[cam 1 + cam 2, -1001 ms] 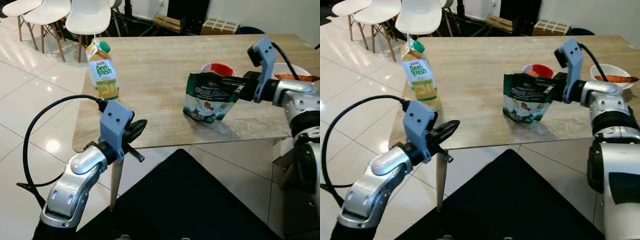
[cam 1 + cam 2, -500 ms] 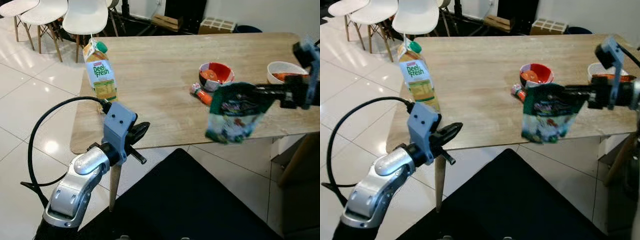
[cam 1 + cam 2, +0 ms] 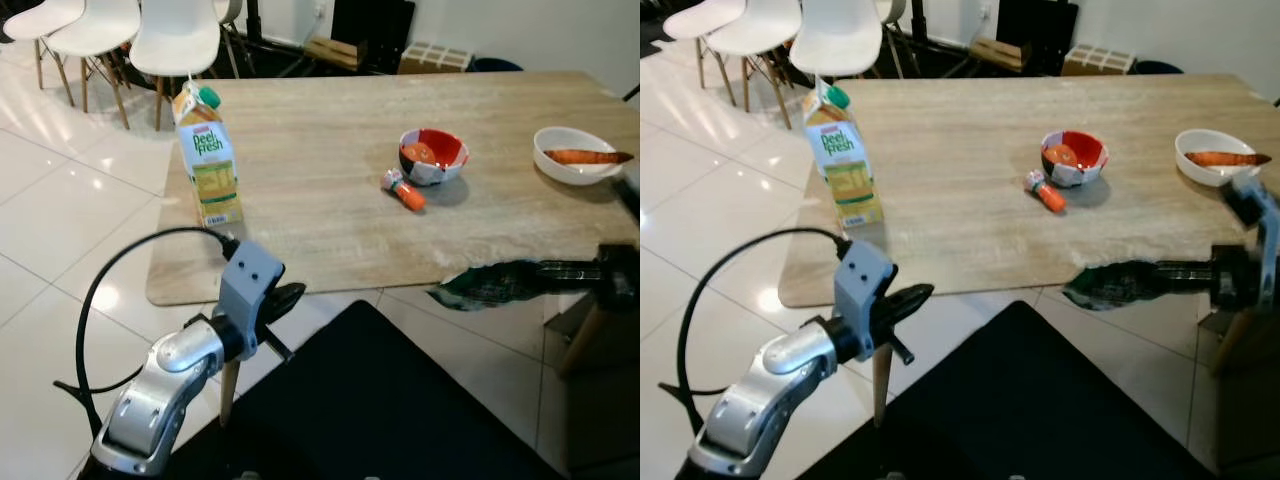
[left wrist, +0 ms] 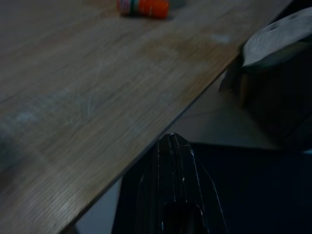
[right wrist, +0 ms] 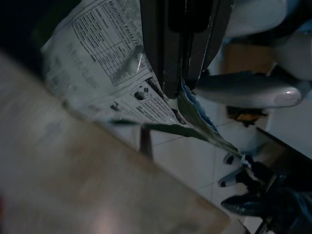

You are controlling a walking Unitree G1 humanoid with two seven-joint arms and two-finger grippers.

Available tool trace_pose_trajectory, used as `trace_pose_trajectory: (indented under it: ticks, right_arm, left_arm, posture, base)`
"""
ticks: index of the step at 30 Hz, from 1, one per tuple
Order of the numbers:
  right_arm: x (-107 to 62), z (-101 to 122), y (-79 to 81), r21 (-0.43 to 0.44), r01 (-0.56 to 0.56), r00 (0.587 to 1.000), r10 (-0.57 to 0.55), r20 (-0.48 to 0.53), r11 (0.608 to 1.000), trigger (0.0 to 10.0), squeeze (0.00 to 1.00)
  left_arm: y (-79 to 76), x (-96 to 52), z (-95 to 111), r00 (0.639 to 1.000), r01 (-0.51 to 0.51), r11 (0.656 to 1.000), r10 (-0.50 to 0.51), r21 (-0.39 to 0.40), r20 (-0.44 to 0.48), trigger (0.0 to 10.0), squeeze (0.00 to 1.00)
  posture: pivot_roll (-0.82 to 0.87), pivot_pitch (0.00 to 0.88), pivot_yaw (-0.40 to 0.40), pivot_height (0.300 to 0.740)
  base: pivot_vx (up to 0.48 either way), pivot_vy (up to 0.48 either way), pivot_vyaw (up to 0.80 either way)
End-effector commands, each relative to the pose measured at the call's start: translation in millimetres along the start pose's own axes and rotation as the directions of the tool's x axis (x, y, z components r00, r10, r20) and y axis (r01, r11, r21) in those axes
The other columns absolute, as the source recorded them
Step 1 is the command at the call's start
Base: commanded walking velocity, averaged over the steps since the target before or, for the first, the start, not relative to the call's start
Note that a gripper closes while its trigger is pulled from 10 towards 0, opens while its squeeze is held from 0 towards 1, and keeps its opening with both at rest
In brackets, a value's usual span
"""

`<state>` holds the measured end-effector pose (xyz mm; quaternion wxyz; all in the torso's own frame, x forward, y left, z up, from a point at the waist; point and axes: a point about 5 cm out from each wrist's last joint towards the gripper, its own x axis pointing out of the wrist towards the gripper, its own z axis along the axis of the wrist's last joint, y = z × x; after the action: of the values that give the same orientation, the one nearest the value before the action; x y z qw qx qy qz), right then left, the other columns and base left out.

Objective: Restocking fridge

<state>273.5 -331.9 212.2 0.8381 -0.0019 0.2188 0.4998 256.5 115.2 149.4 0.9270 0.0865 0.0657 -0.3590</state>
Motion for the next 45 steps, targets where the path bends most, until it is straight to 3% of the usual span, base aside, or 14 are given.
trace_pose_trajectory:
  ticks: [1,4,8,15,22,25,26,27,28,29,33,37,40,45]
  right_arm:
    - [8.2,-23,1.6,0.056,0.008,0.999,-0.005,-0.041,0.998,0.0,0.0]
    - [22.5,-60,4.1,0.148,0.063,0.995,-0.051,-0.085,0.987,0.0,0.0]
    - [36.1,-85,4.8,0.192,0.14,0.99,-0.131,-0.06,0.971,0.0,0.0]
    - [39.1,-83,3.2,0.196,0.209,0.975,-0.219,0.028,0.958,0.0,0.0]
    - [53.7,-88,-1.5,0.21,0.255,0.96,-0.273,0.062,0.944,0.0,0.0]
    - [84.7,-126,-6.9,0.252,0.421,0.903,-0.43,-0.021,0.871,0.0,0.0]
    - [84.7,-126,-6.9,0.252,0.421,0.903,-0.43,-0.021,0.871,0.0,0.0]
    - [95.3,-139,-6.8,0.266,0.476,0.875,-0.481,-0.049,0.839,0.0,0.0]
    - [95.3,-139,-6.8,0.266,0.476,0.875,-0.481,-0.049,0.839,0.0,0.0]
    - [101.4,-145,-6.3,0.273,0.506,0.858,-0.509,-0.065,0.818,0.0,0.0]
    - [144.7,-188,6.9,0.344,0.709,0.698,-0.68,-0.222,0.616,0.0,0.0]
    - [172.1,-198,21.6,0.357,0.721,0.686,-0.685,-0.246,0.594,0.0,0.0]
    - [186.6,-203,30.6,0.401,0.718,0.681,-0.694,-0.233,0.569,0.0,0.0]
    - [202.7,-218,48.5,0.48,0.75,0.618,-0.74,-0.265,0.455,0.0,0.0]
  left_arm:
    - [-1.0,-2.8,-17,0.998,0.005,1.0,-0.004,0.016,-0.067,10.0,0.0]
    - [-1.5,-4.9,-34,0.993,-0.015,1.0,0.016,0.008,-0.113,10.0,0.0]
    - [-2.3,-6.9,-50,0.986,-0.032,0.999,0.036,0.031,-0.163,10.0,0.0]
    - [-4.3,-7.7,-58,0.984,-0.045,0.999,0.047,0.017,-0.171,10.0,0.0]
    - [-4.4,-11.1,-85,0.972,-0.098,0.995,0.099,0.012,-0.213,10.0,0.0]
    - [-1.9,-22.5,-143,0.913,-0.308,0.946,0.264,-0.101,-0.311,10.0,0.0]
    - [-1.9,-22.5,-143,0.913,-0.308,0.946,0.264,-0.101,-0.311,10.0,0.0]
    - [0.0,-28.4,-160,0.874,-0.401,0.905,0.331,-0.144,-0.355,10.0,0.0]
    - [0.0,-28.4,-160,0.874,-0.401,0.905,0.331,-0.144,-0.355,10.0,0.0]
    - [0.8,-32.0,-169,0.848,-0.455,0.875,0.369,-0.167,-0.382,10.0,0.0]
    - [-4.9,-51.4,-211,0.705,-0.582,0.806,0.436,-0.105,-0.559,10.0,0.0]
    - [-0.1,-52.7,-213,0.671,-0.649,0.75,0.485,-0.127,-0.561,10.0,0.0]
    - [4.6,-49.0,-211,0.673,-0.662,0.739,0.511,-0.126,-0.534,10.0,0.0]
    - [9.0,-42.0,-210,0.677,-0.682,0.717,0.542,-0.147,-0.498,10.0,0.0]
  posture:
    - [-0.07,0.113,-0.015,0.74]
    - [-0.07,0.115,-0.01,0.74]
    - [-0.07,0.111,-0.008,0.74]
    - [-0.07,0.109,-0.012,0.74]
    - [-0.07,0.099,-0.021,0.74]
    - [-0.07,0.095,-0.029,0.74]
    - [-0.07,0.095,-0.029,0.74]
    - [-0.08,0.094,-0.034,0.74]
    - [-0.08,0.094,-0.034,0.74]
    - [-0.08,0.094,-0.034,0.74]
    - [-0.08,0.083,-0.04,0.74]
    - [-0.08,0.073,-0.039,0.74]
    - [-0.08,0.07,-0.04,0.74]
    - [-0.06,0.037,-0.05,0.74]
  base:
    - [0.0,0.0,0.0]
    - [0.0,0.0,0.0]
    - [0.0,0.0,0.0]
    - [0.0,0.0,0.0]
    - [0.0,0.0,0.0]
    - [0.0,0.0,0.0]
    - [0.0,0.0,0.0]
    - [0.0,0.0,0.0]
    - [0.0,0.0,0.0]
    - [0.0,0.0,0.0]
    - [0.0,0.0,0.0]
    - [0.0,0.0,0.0]
    - [0.0,0.0,0.0]
    - [0.0,0.0,0.0]
